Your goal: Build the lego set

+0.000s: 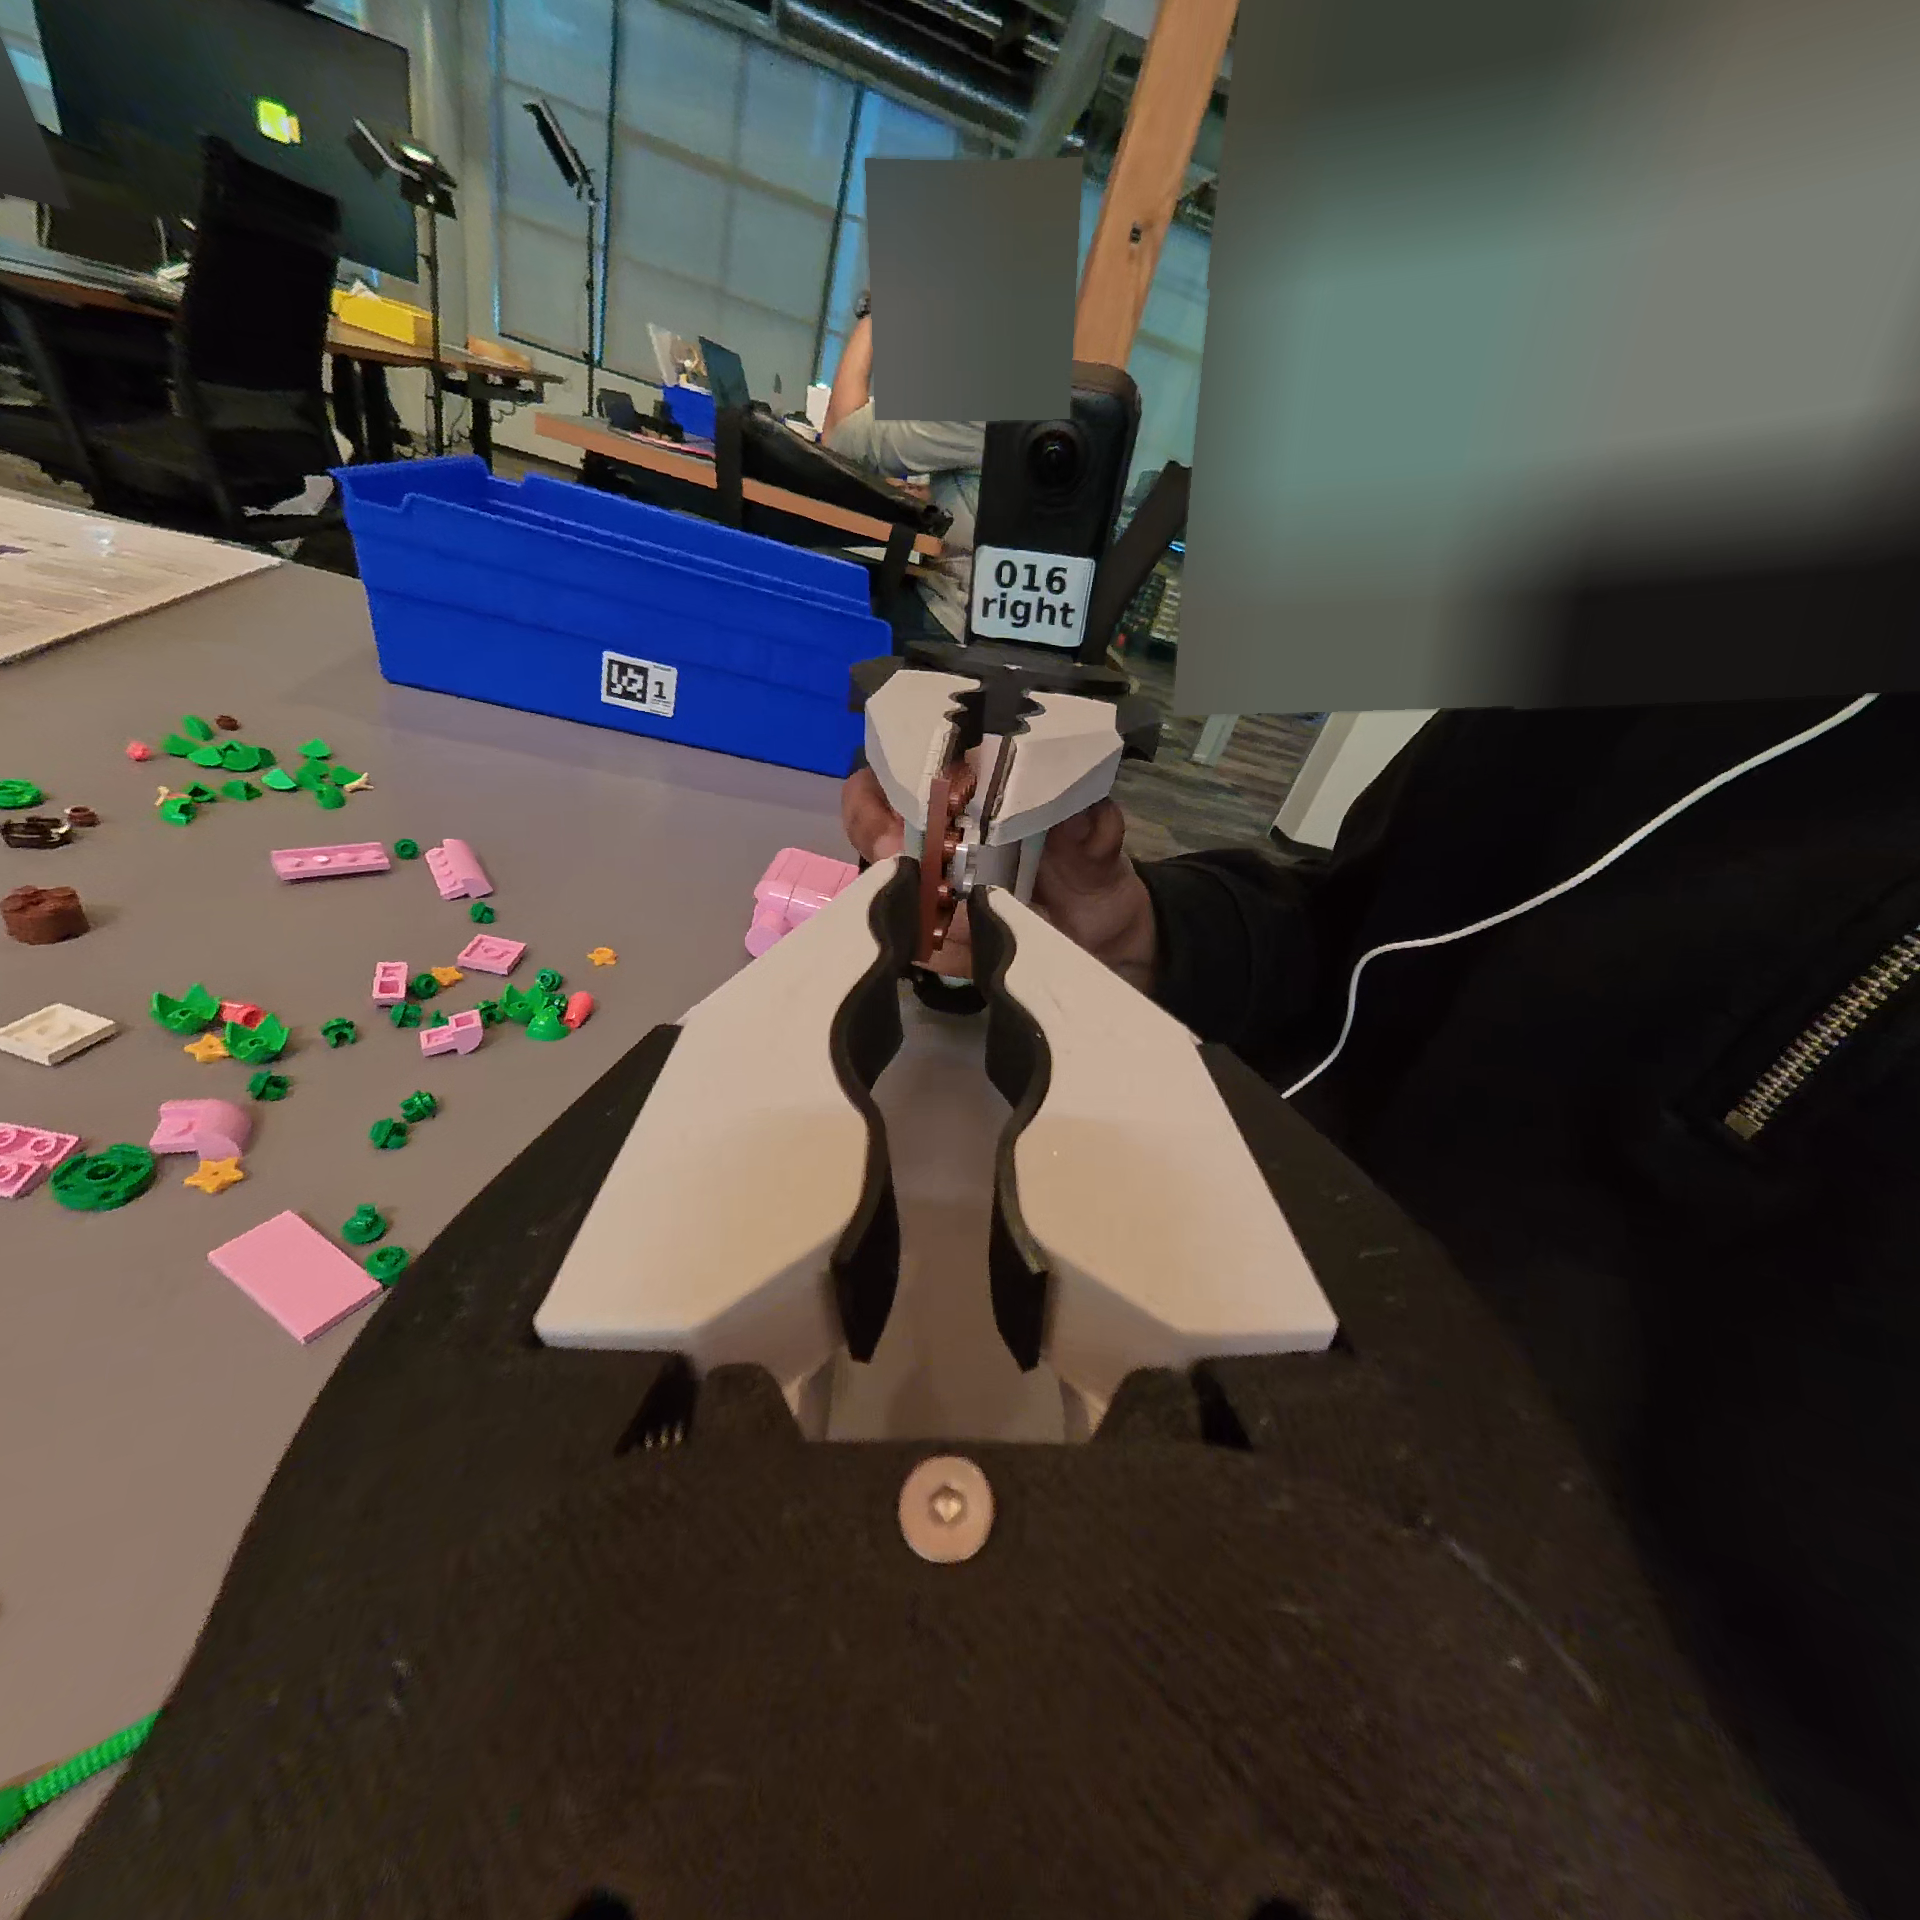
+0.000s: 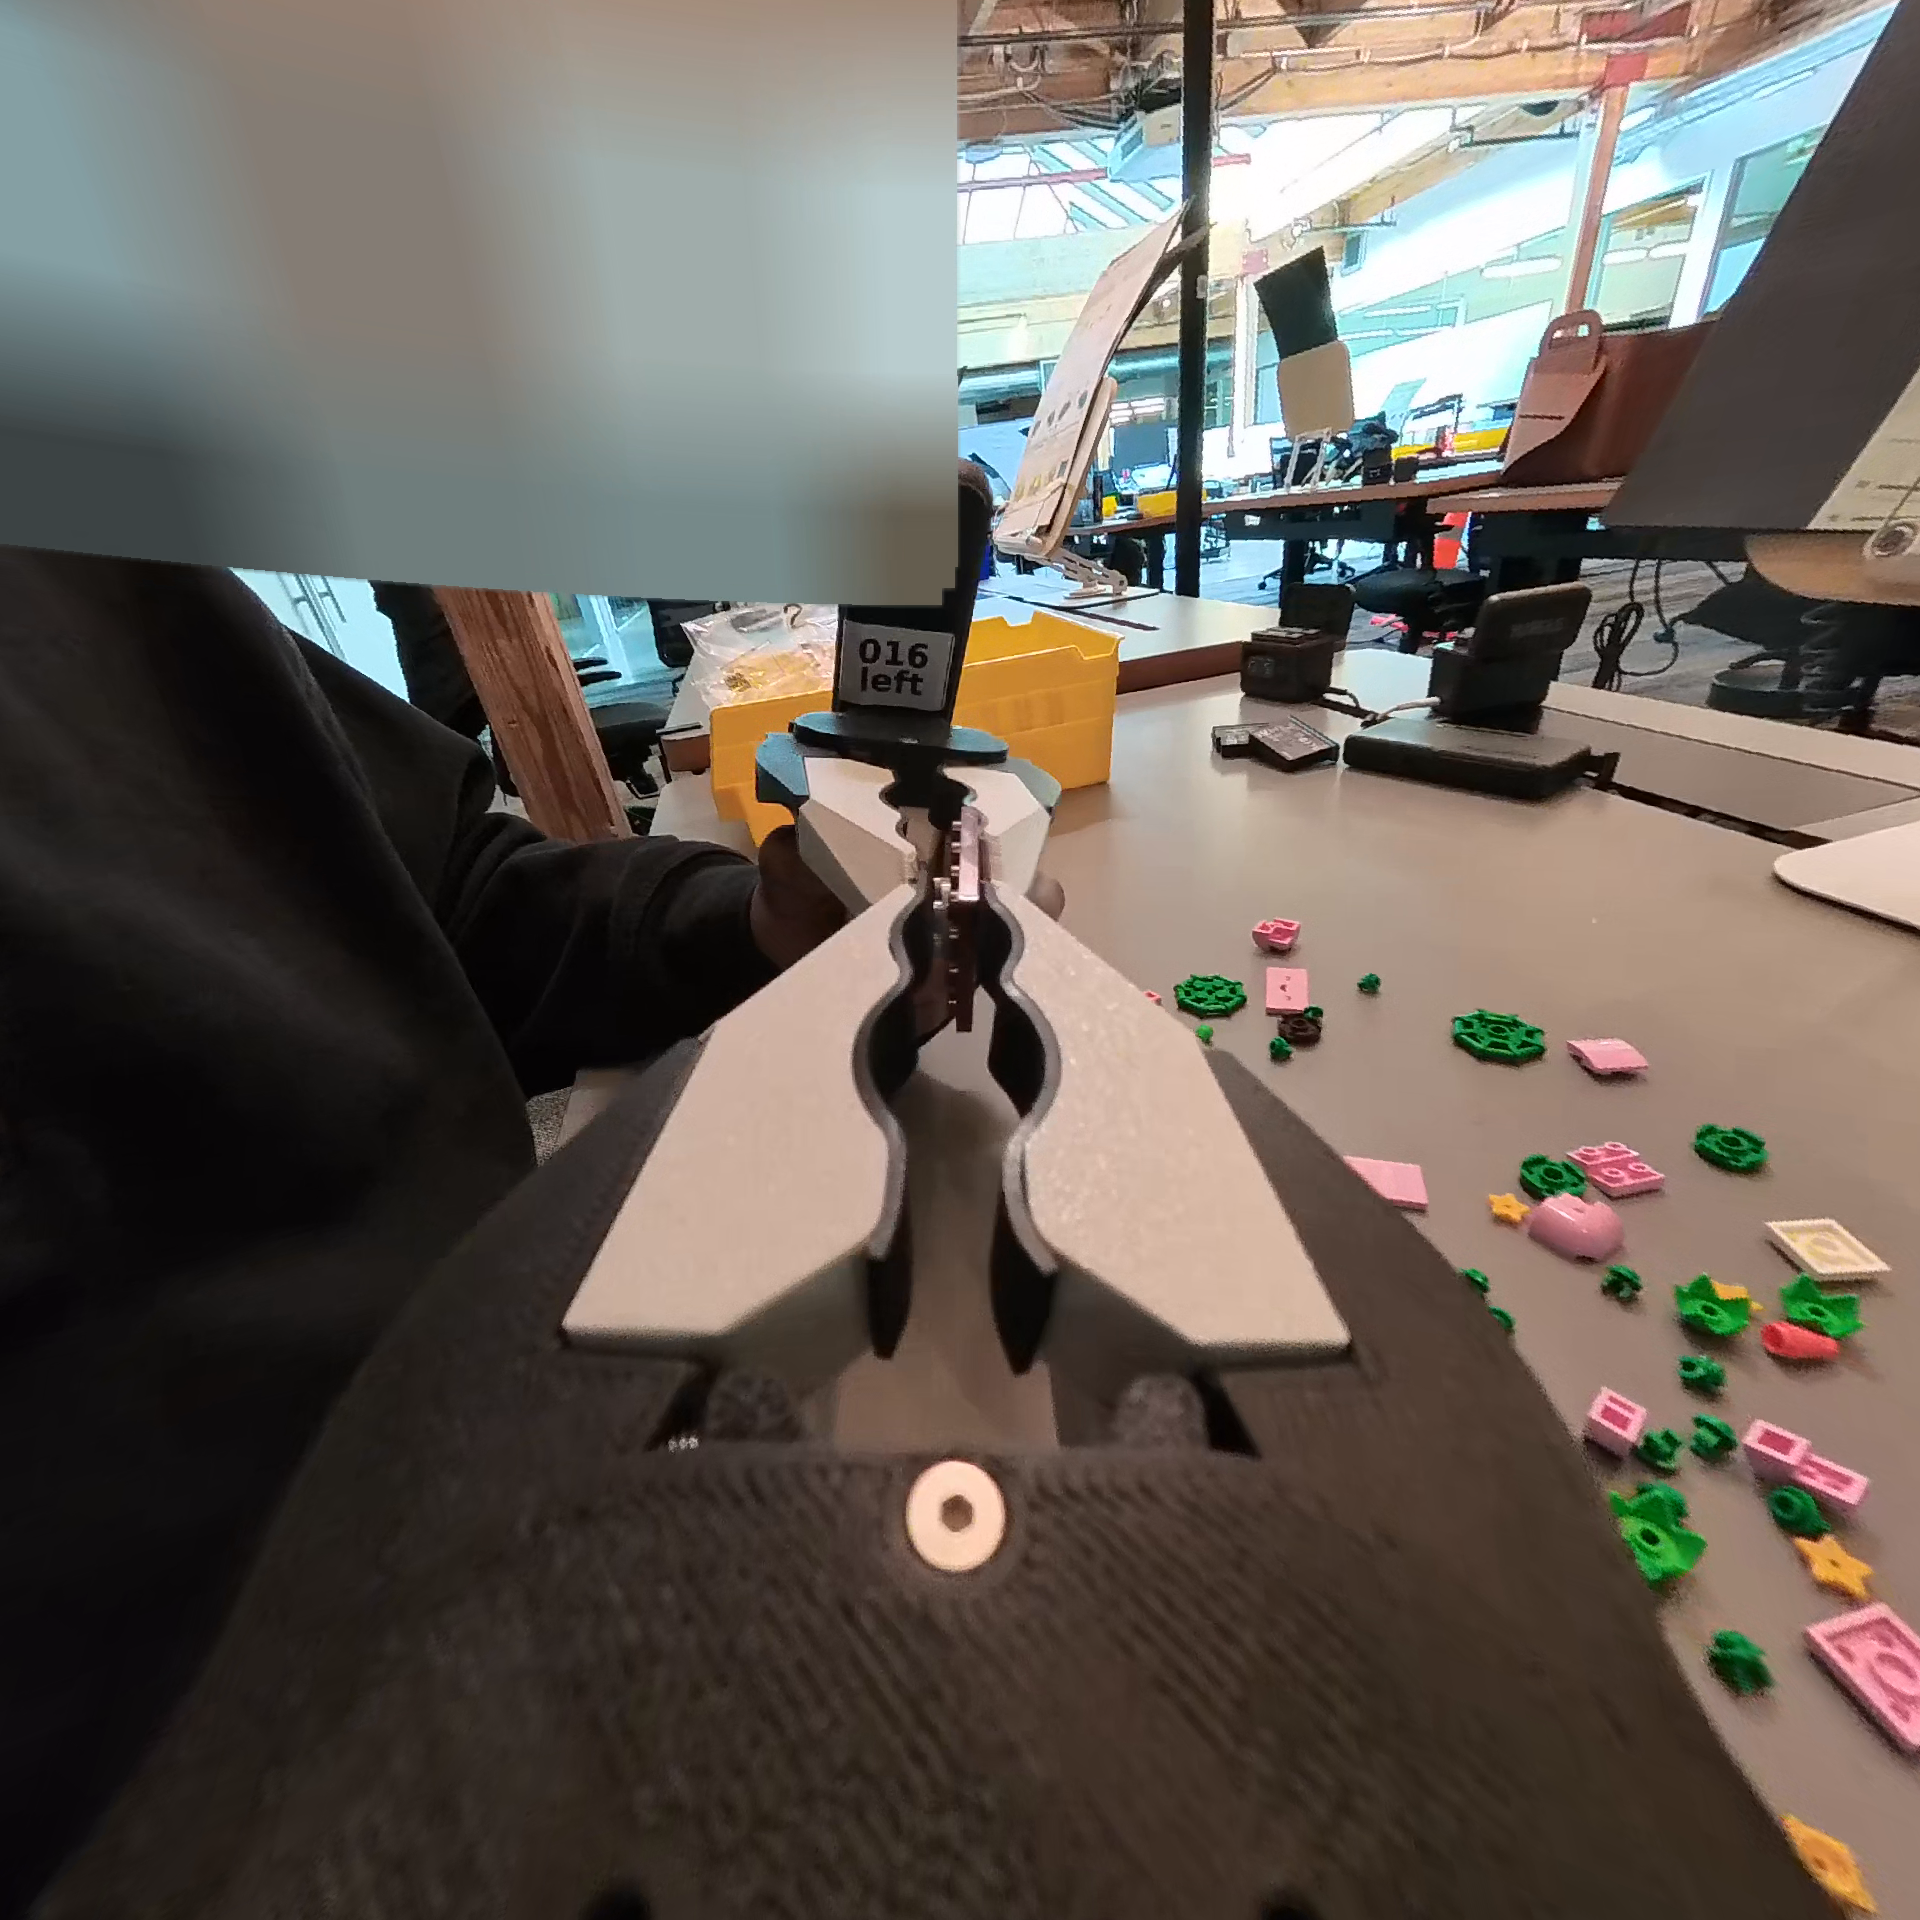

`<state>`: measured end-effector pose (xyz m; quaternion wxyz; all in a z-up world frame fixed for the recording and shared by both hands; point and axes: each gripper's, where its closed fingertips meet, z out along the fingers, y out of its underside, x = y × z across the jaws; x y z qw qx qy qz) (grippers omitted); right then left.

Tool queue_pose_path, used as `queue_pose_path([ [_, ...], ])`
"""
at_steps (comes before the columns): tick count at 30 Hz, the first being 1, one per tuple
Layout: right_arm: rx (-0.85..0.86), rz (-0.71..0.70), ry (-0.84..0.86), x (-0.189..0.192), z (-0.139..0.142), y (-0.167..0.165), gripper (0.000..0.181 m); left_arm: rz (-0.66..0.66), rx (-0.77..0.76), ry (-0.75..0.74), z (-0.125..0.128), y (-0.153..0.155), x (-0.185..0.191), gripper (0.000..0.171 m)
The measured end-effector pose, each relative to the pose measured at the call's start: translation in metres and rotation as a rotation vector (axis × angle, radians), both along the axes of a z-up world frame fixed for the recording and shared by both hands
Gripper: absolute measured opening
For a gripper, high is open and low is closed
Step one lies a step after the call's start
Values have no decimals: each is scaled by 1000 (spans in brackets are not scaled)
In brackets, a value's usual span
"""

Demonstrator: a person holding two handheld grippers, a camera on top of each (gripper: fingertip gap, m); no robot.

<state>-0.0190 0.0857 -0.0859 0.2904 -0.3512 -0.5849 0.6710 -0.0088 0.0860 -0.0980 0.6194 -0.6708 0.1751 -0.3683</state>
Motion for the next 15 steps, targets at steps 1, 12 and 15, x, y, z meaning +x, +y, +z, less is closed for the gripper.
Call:
queue_pose_path([
  [1,-6,2,1,0,0,0,6,4,-2,-4,0,1,0,6],
  [12,-25,16,37,4,4,1,6,1,17,-29,6,-2,-1,5],
  [15,-26,21,55,5,5,0,7,-15,11,-27,6,-3,1,4],
])
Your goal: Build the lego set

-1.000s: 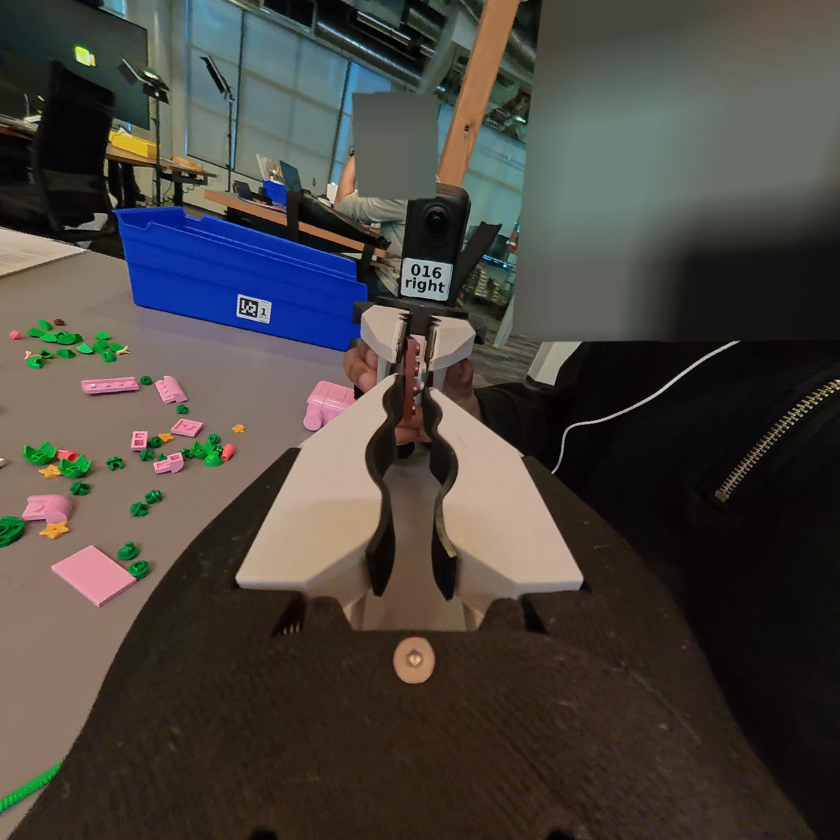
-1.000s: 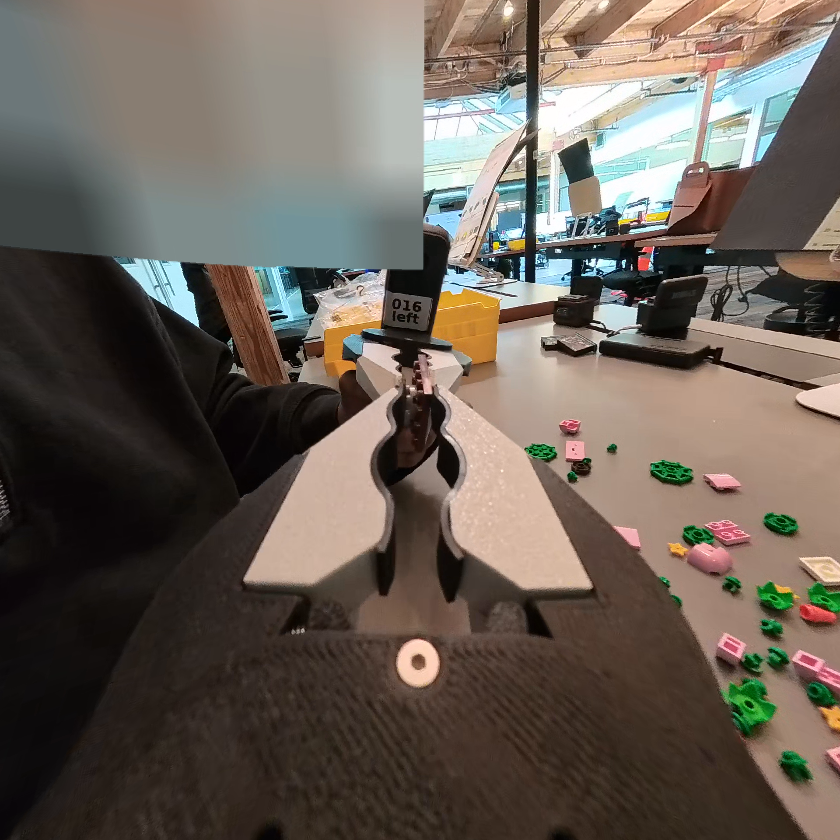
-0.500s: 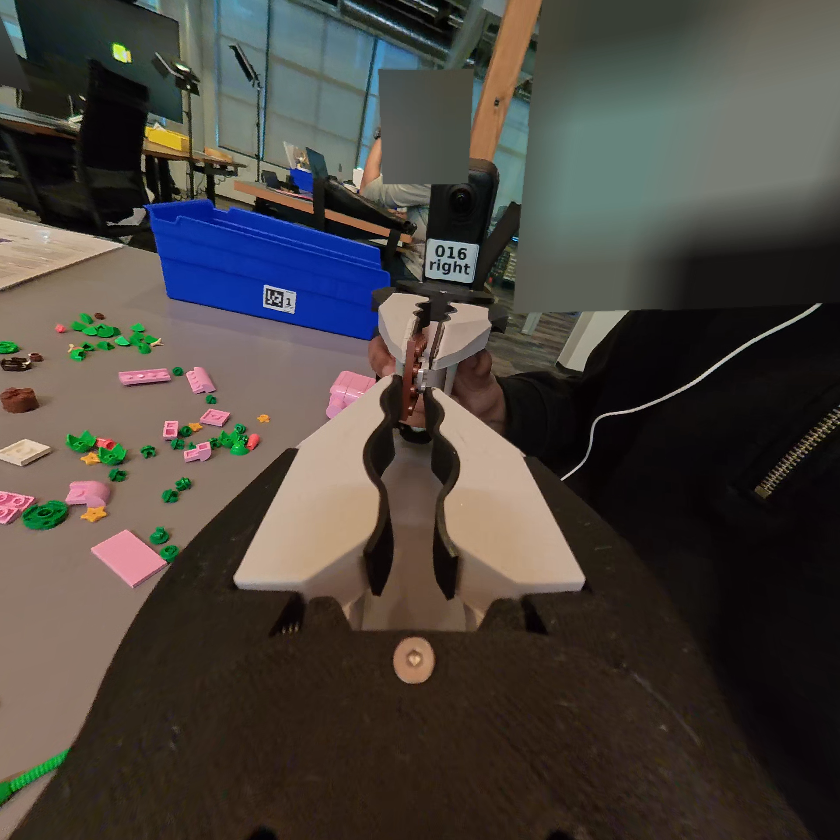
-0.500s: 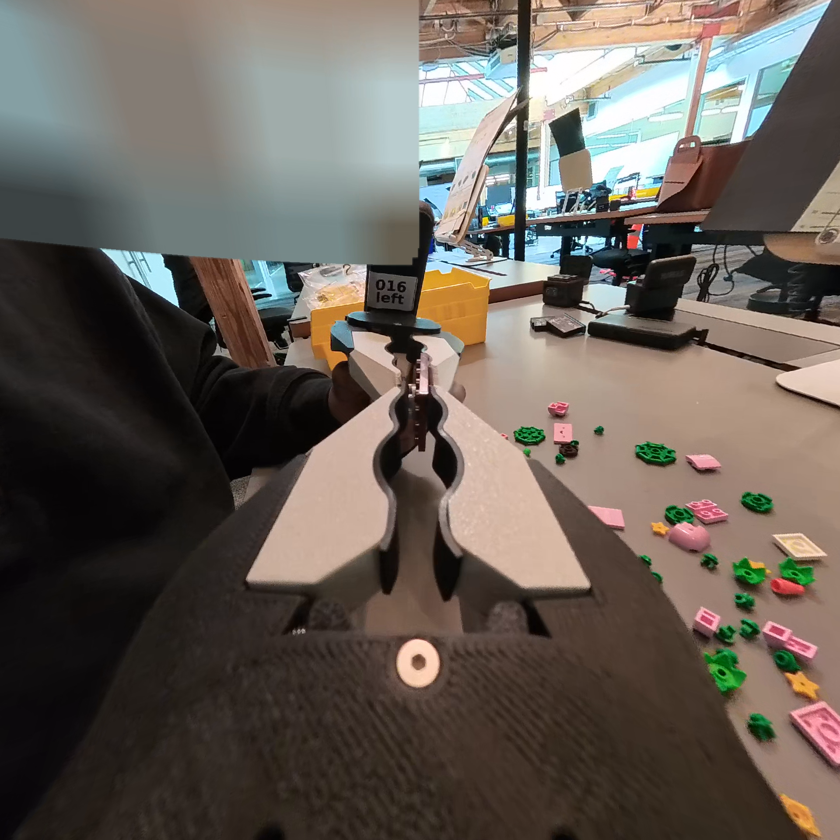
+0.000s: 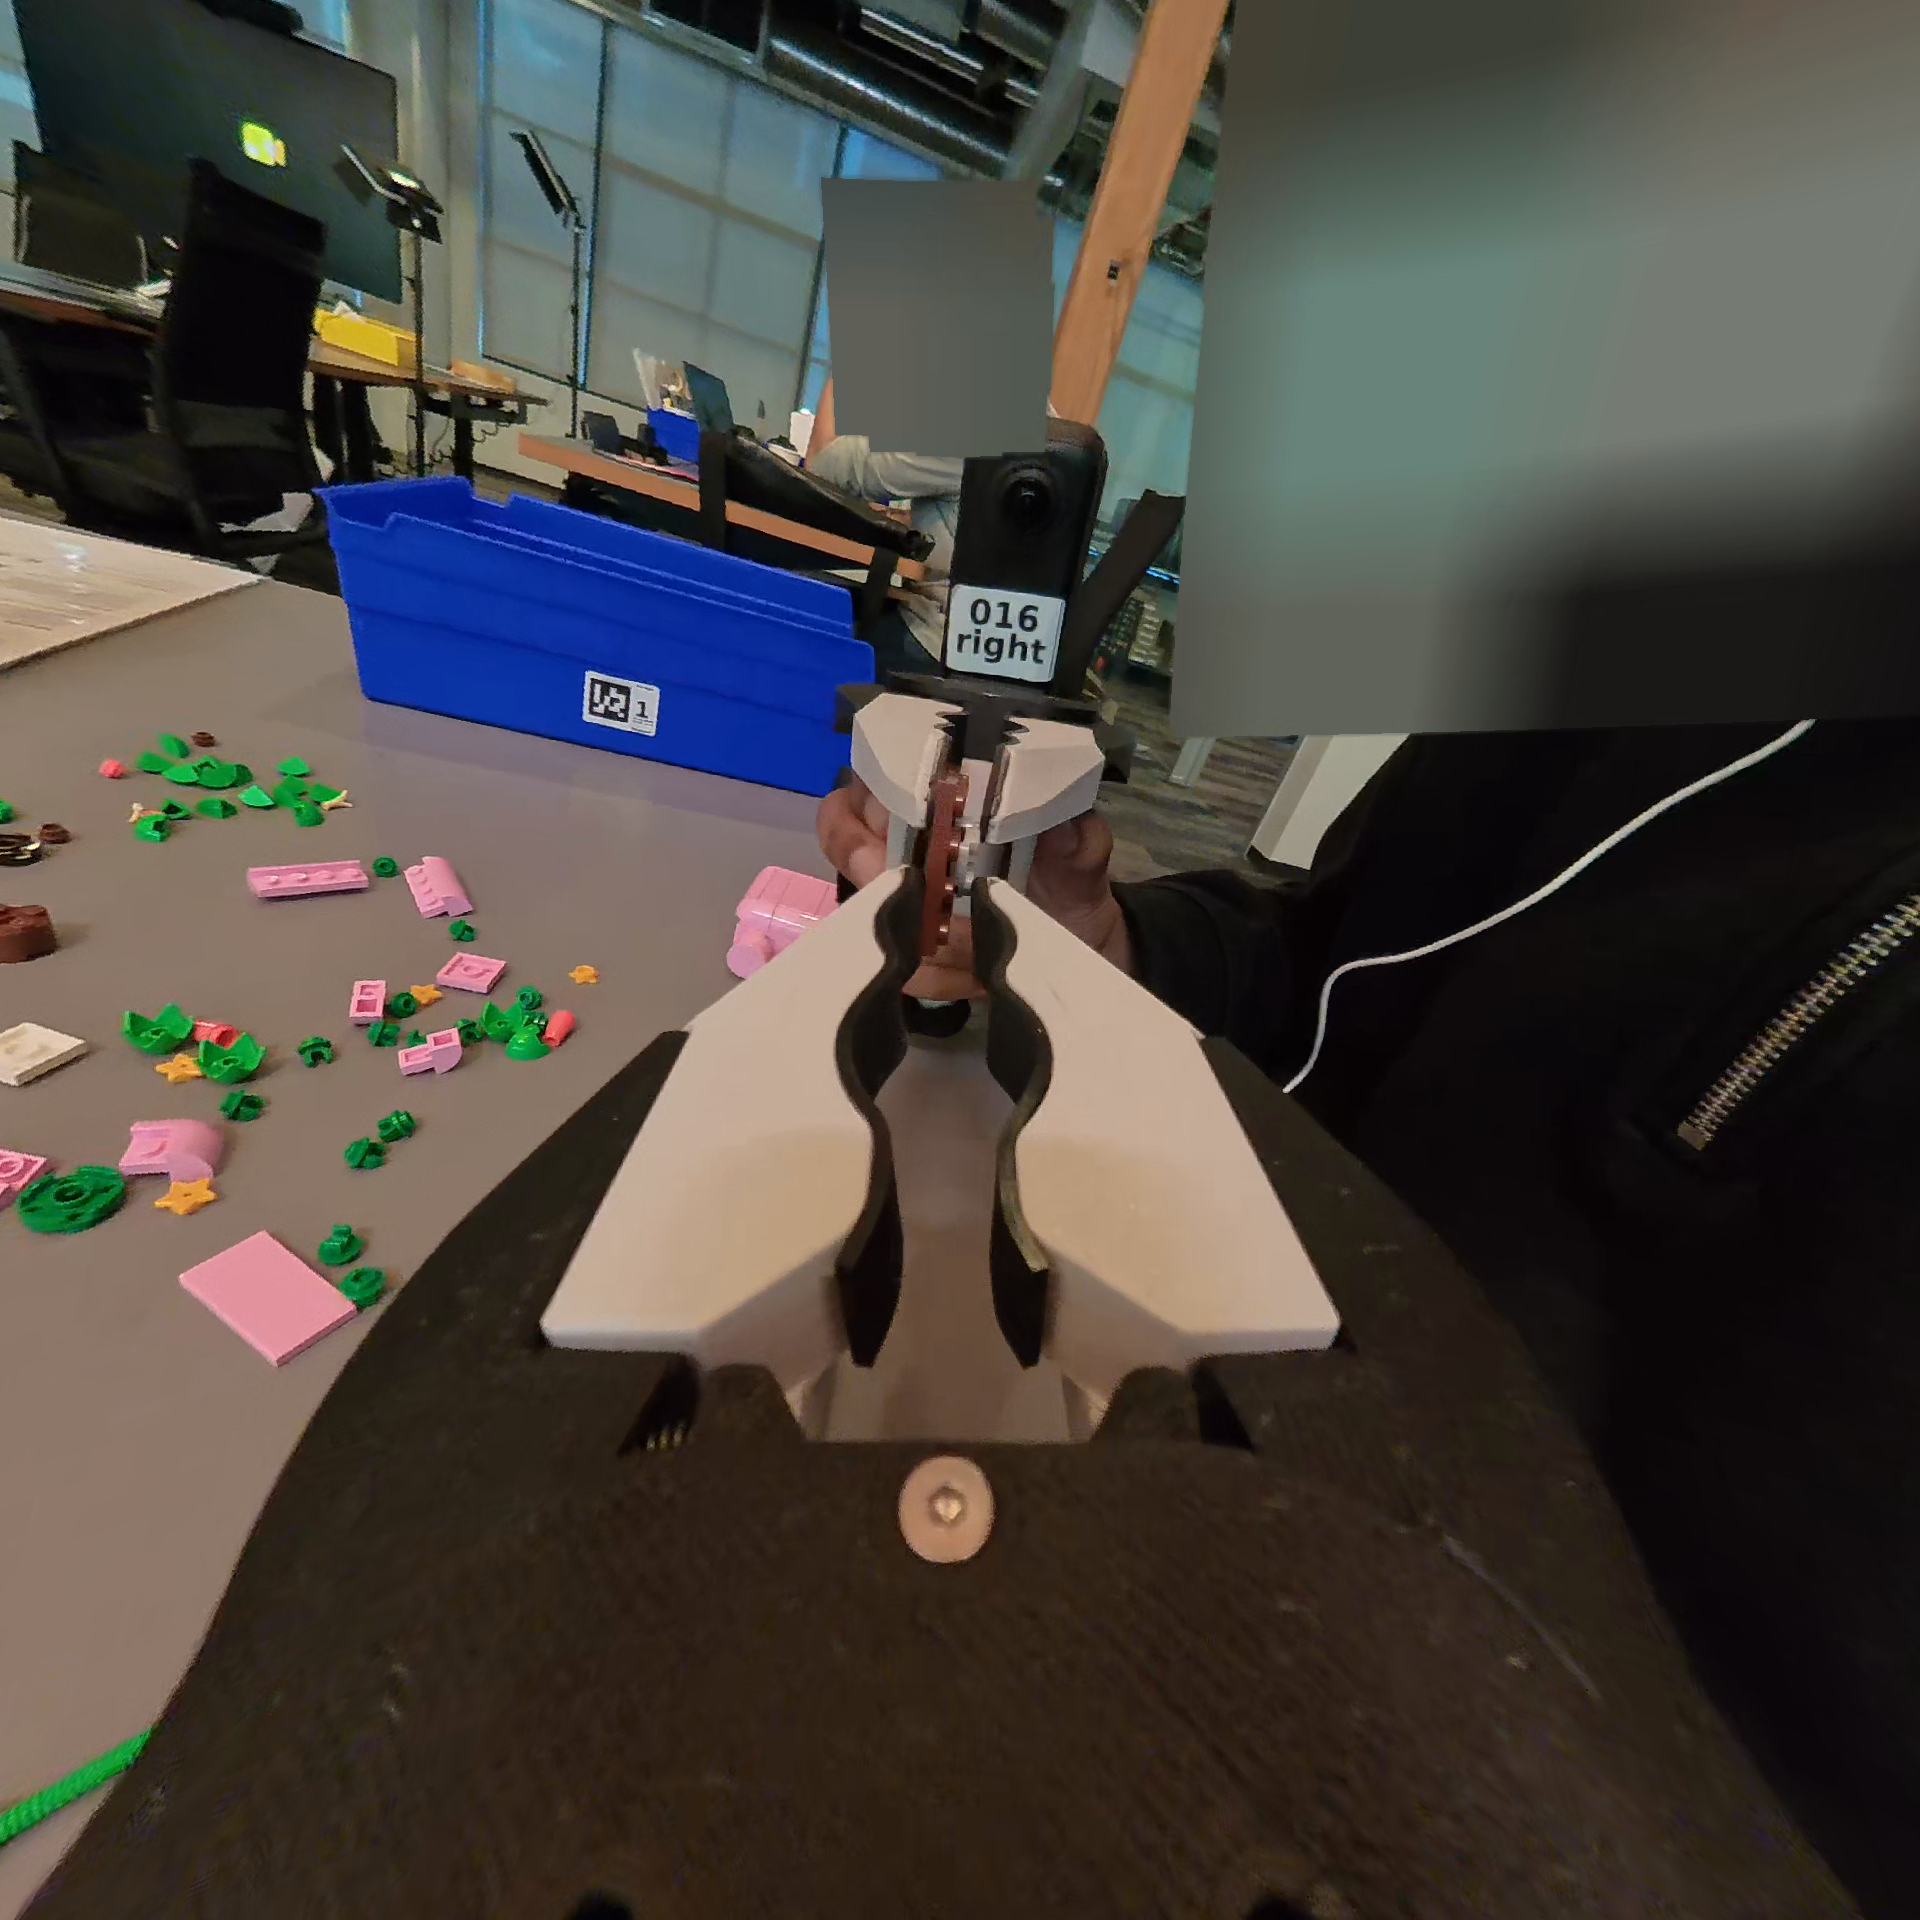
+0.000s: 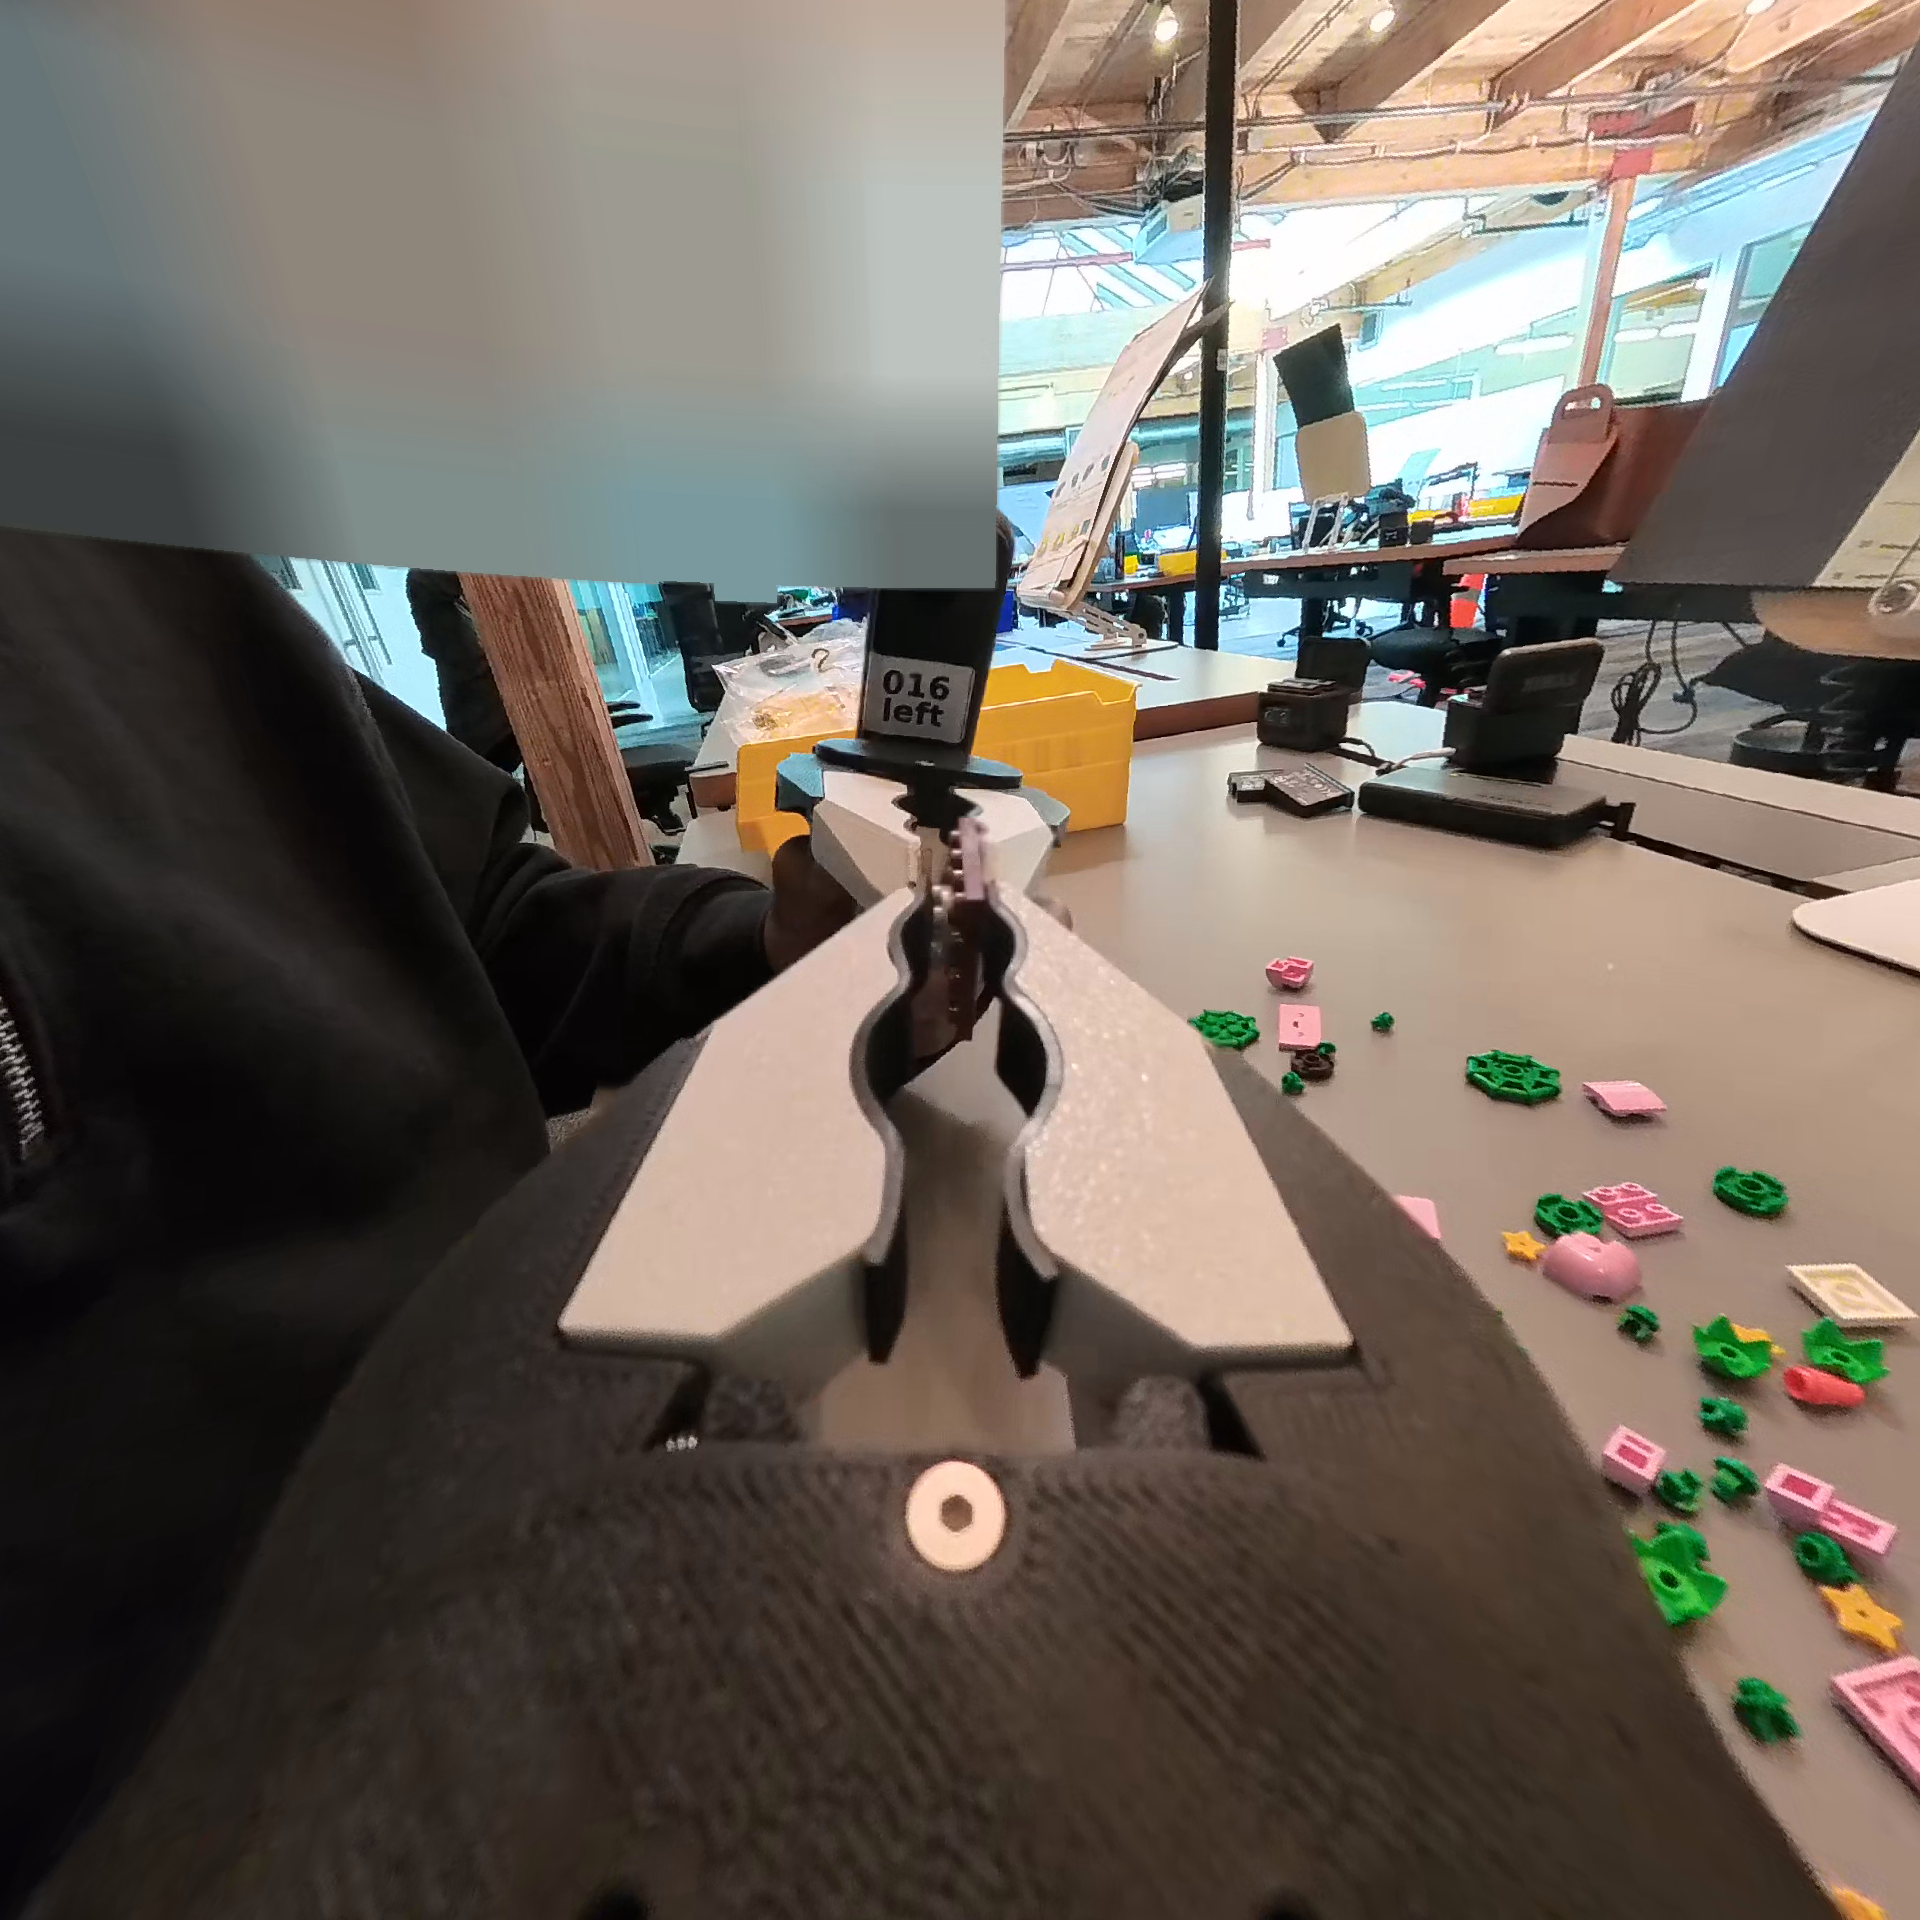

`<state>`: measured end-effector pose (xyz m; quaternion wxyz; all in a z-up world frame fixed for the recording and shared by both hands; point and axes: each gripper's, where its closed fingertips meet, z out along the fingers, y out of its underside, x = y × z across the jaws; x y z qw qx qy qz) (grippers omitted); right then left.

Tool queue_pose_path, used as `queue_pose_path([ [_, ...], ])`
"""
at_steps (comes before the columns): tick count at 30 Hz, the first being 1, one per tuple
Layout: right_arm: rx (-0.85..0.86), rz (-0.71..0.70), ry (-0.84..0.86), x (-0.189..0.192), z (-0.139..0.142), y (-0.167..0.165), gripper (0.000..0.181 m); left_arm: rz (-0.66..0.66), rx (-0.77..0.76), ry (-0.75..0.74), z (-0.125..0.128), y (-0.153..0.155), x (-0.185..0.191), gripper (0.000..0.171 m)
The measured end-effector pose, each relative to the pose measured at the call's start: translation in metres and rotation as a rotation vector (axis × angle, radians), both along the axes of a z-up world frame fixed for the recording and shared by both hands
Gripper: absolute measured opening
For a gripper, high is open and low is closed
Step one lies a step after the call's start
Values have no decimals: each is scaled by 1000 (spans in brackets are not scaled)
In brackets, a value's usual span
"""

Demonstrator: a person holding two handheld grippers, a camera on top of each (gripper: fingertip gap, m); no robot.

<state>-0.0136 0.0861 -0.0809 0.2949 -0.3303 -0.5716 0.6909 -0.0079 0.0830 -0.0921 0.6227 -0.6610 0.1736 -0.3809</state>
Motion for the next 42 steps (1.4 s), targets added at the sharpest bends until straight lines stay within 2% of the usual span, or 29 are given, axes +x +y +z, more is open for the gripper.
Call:
queue_pose_path([
  [2,-3,8,7,0,1,-1,13,-14,2,8,0,-1,3,0],
  [22,-13,98,-12,7,-1,-11,6,-36,17,47,1,-6,9,0],
  [39,48,21,26,3,0,-7,7,-15,6,20,2,-3,6,0],
  [42,55,4,49,3,3,-7,15,-18,18,4,5,-4,3,0],
])
